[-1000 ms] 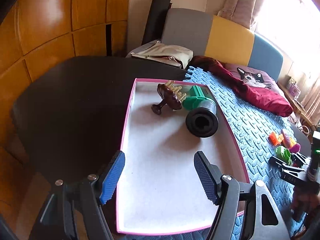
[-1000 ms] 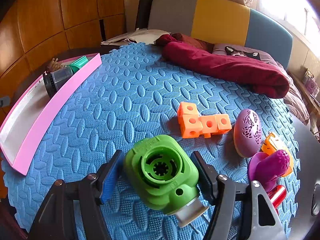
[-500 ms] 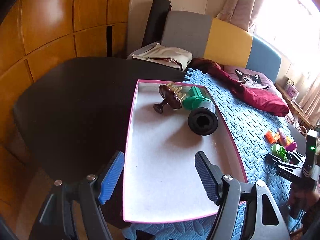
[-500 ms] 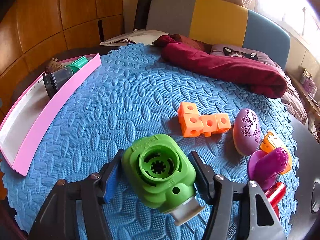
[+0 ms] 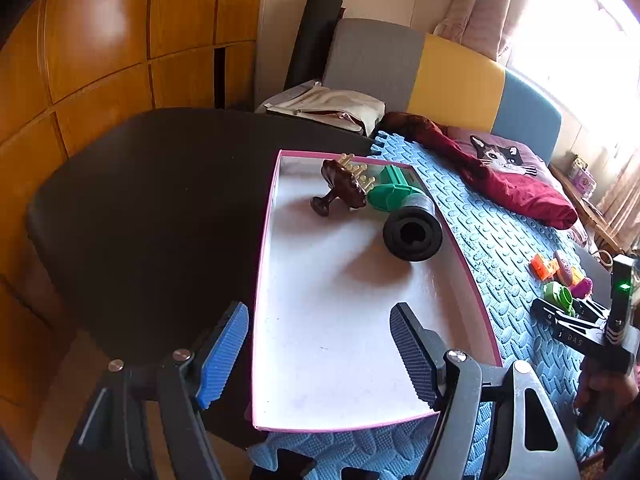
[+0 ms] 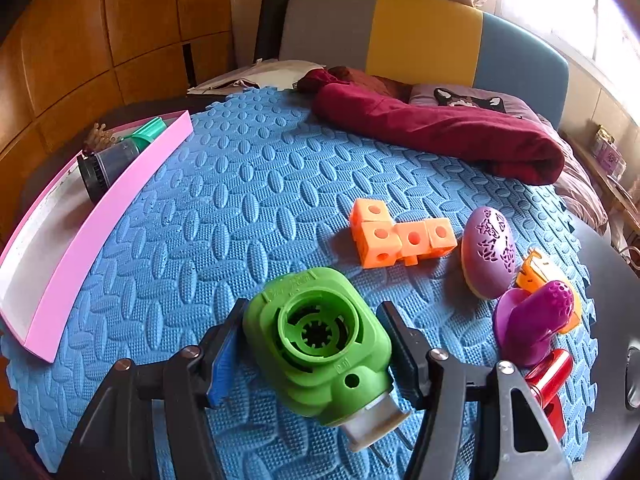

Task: Organize rigid objects
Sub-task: 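Hold the green juicer in the right tool above the mat, then carry the green juicer into the tray with the right tool and release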

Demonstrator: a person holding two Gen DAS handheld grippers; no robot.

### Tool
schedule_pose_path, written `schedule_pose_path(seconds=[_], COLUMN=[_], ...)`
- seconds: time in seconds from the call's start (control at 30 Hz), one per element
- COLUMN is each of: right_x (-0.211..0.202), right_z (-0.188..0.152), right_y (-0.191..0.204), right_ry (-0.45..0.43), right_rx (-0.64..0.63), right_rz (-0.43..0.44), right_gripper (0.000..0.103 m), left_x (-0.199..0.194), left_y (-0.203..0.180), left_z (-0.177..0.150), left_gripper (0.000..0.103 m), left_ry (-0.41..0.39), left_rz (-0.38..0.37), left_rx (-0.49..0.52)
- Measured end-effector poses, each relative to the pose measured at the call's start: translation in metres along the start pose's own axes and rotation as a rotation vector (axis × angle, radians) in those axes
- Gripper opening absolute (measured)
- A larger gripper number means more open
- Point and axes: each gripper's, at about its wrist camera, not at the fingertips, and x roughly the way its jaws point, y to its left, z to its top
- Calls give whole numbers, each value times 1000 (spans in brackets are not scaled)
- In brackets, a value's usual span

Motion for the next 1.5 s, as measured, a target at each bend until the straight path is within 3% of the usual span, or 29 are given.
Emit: schedule_pose_path(seconds=[0.47, 0.73, 0.97, 1.1, 1.3, 1.43, 1.5], right_x=[-10, -23, -61, -61, -18, 0, 9], right_z=[-10, 2, 39, 53, 55, 46, 44], right_y=[9, 35, 105, 148, 183, 187, 183], right_ry=[-3, -36, -155, -162, -63, -72, -20], right_rx=[133, 182, 53, -24, -96, -128, -97], right_rz=[-70, 42, 187, 260, 247, 141, 174], right_gripper=[64, 64, 64, 64, 64, 65, 66], left_x=[1, -2, -6, -6, -4, -2, -1], left_y=[13, 18, 27, 31, 34, 36, 36], left_z=[-3, -1, 1, 2, 0, -3, -4], left_gripper=[74, 74, 74, 74, 74, 74, 75], left_ry=[11, -1, -9, -10, -2, 6, 9], left_rz=[3, 10, 22, 24, 23, 22, 26], left_rx=[-24, -35, -65, -75, -80, -78, -75])
